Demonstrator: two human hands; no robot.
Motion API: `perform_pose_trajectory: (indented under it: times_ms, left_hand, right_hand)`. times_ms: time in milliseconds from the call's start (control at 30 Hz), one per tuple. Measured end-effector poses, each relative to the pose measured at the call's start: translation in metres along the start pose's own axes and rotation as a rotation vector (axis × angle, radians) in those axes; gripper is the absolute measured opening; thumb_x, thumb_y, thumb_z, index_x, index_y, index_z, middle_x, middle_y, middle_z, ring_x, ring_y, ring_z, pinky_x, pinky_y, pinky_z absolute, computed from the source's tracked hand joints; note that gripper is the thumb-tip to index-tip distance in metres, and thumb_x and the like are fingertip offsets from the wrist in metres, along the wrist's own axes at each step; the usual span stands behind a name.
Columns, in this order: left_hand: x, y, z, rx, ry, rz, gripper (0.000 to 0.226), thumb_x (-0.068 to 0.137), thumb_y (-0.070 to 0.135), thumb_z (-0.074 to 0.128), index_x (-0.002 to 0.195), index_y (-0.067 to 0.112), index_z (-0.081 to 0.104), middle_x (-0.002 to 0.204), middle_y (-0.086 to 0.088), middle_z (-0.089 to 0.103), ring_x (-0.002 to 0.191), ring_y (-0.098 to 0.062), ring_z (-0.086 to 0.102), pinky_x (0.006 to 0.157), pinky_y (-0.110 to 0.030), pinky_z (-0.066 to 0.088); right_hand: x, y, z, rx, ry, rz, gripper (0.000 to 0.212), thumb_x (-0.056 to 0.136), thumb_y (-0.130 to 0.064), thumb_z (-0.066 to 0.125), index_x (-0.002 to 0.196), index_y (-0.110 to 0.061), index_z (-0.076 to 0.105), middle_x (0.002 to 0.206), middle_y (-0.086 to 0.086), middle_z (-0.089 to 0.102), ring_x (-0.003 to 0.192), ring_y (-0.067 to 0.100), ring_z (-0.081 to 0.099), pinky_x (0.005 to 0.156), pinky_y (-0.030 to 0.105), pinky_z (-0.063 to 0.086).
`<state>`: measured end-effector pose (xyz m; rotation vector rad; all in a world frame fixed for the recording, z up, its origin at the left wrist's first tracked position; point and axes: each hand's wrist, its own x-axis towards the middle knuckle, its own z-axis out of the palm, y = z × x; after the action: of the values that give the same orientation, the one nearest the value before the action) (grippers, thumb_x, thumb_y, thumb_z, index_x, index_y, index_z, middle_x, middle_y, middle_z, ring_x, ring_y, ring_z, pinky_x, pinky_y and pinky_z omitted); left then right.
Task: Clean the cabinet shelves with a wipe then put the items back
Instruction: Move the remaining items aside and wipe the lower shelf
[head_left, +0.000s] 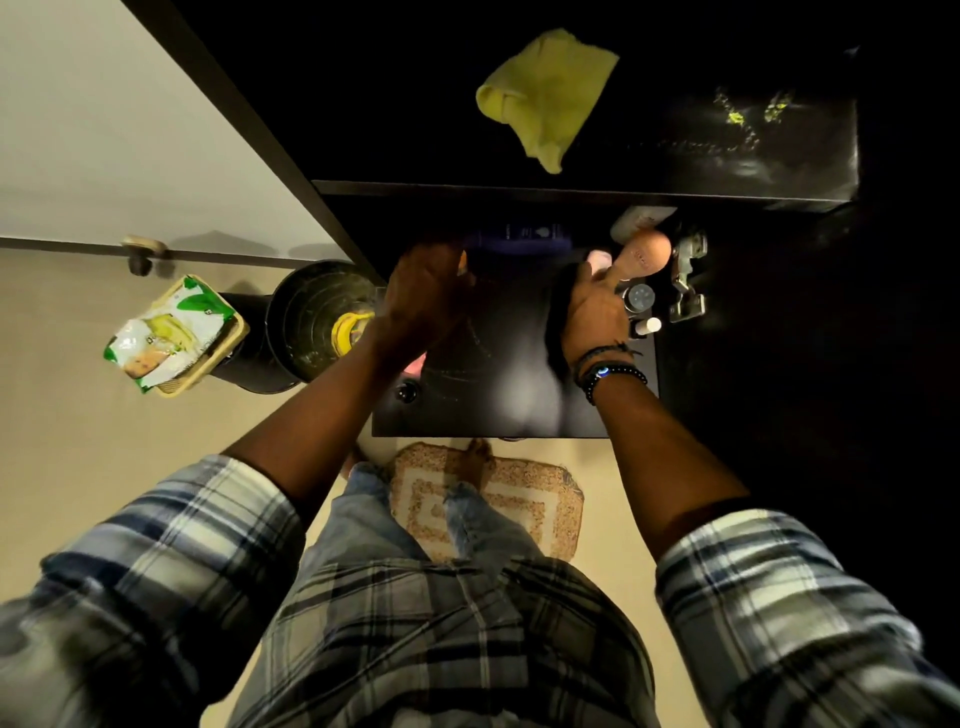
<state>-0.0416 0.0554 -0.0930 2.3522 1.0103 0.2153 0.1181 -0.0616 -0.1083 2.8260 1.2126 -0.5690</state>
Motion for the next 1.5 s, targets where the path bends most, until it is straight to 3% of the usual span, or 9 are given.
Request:
perform_pose_trajectory:
  times_ms: [233, 400, 567, 700, 833, 967, 1100, 1367, 1500]
  left_hand:
    - [0.001, 0.001, 0.007, -0.065, 0.011, -0.022, 0.026, 0.090, 0.005, 0.055, 0.115, 0.005, 0.060, 0.106, -0.016, 0.066, 0.092, -0.026, 0.065, 0.075, -0.034, 0.054]
    - [0.005, 0.009, 0.018, -0.091, -0.014, -0.024, 0.013, 0.084, 0.010, 0.061, 0.096, 0.009, 0.067, 0.087, -0.014, 0.069, 0.080, -0.030, 0.065, 0.069, -0.044, 0.053]
    - [0.017, 0.044, 0.033, -0.062, -0.041, 0.008, 0.028, 0.084, 0.008, 0.062, 0.111, 0.002, 0.066, 0.106, -0.021, 0.067, 0.100, -0.036, 0.062, 0.087, -0.042, 0.049]
    - [0.031, 0.057, 0.051, -0.079, -0.059, 0.108, 0.032, 0.079, 0.008, 0.062, 0.110, 0.000, 0.066, 0.107, -0.022, 0.066, 0.102, -0.039, 0.062, 0.087, -0.041, 0.047]
    - [0.042, 0.080, 0.063, -0.105, -0.150, 0.072, 0.030, 0.079, 0.001, 0.058, 0.108, 0.003, 0.065, 0.107, -0.018, 0.066, 0.102, -0.037, 0.060, 0.088, -0.039, 0.043]
    - [0.044, 0.094, 0.070, -0.093, -0.171, 0.120, 0.026, 0.078, 0.000, 0.058, 0.102, 0.006, 0.066, 0.100, -0.016, 0.065, 0.096, -0.035, 0.061, 0.080, -0.037, 0.042]
    - [0.042, 0.103, 0.074, -0.068, -0.171, 0.177, 0.025, 0.086, 0.001, 0.053, 0.109, 0.003, 0.064, 0.104, -0.018, 0.064, 0.099, -0.035, 0.059, 0.083, -0.039, 0.043]
    - [0.041, 0.096, 0.081, -0.024, -0.151, 0.239, 0.018, 0.092, 0.016, 0.053, 0.105, 0.011, 0.065, 0.100, -0.012, 0.064, 0.092, -0.029, 0.061, 0.076, -0.029, 0.036]
    - [0.039, 0.096, 0.074, -0.061, -0.151, 0.261, 0.017, 0.091, 0.013, 0.055, 0.104, 0.011, 0.065, 0.096, -0.013, 0.063, 0.088, -0.031, 0.061, 0.075, -0.040, 0.044]
  right_hand:
    - [0.002, 0.000, -0.005, -0.124, -0.043, -0.037, 0.036, 0.088, 0.008, 0.040, 0.122, 0.002, 0.048, 0.140, 0.032, 0.029, 0.099, 0.037, 0.061, 0.083, 0.039, 0.052]
    - [-0.001, -0.003, -0.002, -0.163, -0.070, -0.044, 0.037, 0.092, 0.007, 0.034, 0.126, 0.001, 0.046, 0.142, 0.037, 0.025, 0.105, 0.041, 0.059, 0.086, 0.043, 0.052]
    - [-0.014, 0.006, -0.006, -0.103, -0.111, -0.084, 0.043, 0.093, 0.005, 0.034, 0.135, 0.000, 0.038, 0.132, 0.030, 0.041, 0.106, 0.040, 0.058, 0.088, 0.044, 0.050]
    - [-0.036, 0.018, -0.002, 0.022, -0.116, -0.107, 0.045, 0.091, 0.006, 0.037, 0.135, -0.003, 0.041, 0.121, 0.029, 0.052, 0.105, 0.042, 0.058, 0.088, 0.045, 0.049]
    - [-0.056, 0.035, -0.004, 0.079, -0.069, -0.082, 0.062, 0.091, 0.001, 0.043, 0.148, -0.012, 0.023, 0.116, 0.028, 0.055, 0.099, 0.041, 0.059, 0.083, 0.044, 0.049]
    - [-0.075, 0.054, -0.010, 0.206, 0.066, -0.049, 0.051, 0.089, -0.008, 0.048, 0.139, -0.018, 0.043, 0.106, 0.023, 0.061, 0.094, 0.042, 0.061, 0.081, 0.043, 0.049]
    - [-0.083, 0.064, -0.013, 0.220, 0.147, 0.026, 0.056, 0.085, -0.004, 0.056, 0.138, -0.013, 0.041, 0.103, 0.021, 0.062, 0.091, 0.040, 0.061, 0.079, 0.045, 0.052]
    - [-0.077, 0.069, -0.021, 0.248, 0.179, 0.054, 0.031, 0.087, -0.003, 0.052, 0.118, -0.006, 0.052, 0.104, 0.021, 0.060, 0.092, 0.041, 0.061, 0.074, 0.042, 0.050]
    - [-0.079, 0.069, -0.023, 0.238, 0.193, 0.035, 0.030, 0.086, -0.005, 0.055, 0.116, -0.005, 0.054, 0.106, 0.021, 0.059, 0.089, 0.042, 0.061, 0.075, 0.043, 0.052]
